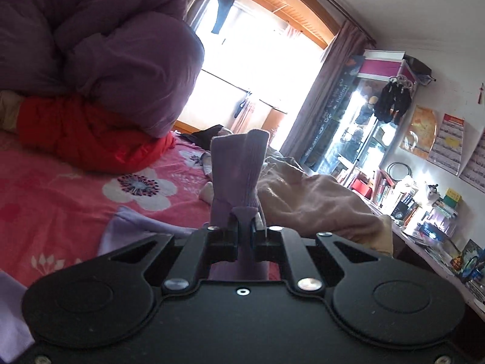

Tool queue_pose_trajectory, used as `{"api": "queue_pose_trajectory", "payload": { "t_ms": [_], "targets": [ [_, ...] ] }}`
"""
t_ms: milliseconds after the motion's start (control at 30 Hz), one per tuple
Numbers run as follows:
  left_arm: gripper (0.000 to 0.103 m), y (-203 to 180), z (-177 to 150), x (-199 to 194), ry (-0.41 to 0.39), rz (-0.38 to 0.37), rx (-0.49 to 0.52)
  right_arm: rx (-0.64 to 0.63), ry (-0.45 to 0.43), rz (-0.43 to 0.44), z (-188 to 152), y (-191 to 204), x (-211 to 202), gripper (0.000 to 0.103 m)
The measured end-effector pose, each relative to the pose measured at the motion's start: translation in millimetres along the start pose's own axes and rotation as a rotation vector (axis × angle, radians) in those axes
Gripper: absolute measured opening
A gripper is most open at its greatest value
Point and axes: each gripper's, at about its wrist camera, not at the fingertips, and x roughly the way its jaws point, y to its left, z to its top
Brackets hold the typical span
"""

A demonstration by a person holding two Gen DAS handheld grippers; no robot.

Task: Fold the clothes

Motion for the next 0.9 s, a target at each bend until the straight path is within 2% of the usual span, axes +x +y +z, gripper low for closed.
{"api": "queue_pose_trajectory", "payload": {
  "t_ms": [167, 367, 667, 900],
  "targets": [
    [0.006, 1, -4, 19, 0.013, 0.012, -0.027, 0.002, 0.001, 0.018, -1, -1, -2, 0.078],
    [0.006, -6, -2, 76, 0.056, 0.009, -0.083, -0.018, 0.005, 0.013, -3, 2, 0, 0.078],
    [0.006, -17, -31, 178, 0.183, 0.105, -0.061, -0.025, 0.009, 0.018, -3, 0, 0, 0.079],
    [0.006, -22, -53, 226, 0.256, 0.192, -0.039, -0.027, 0.009, 0.031, -2, -2, -1, 0.079]
  ]
}}
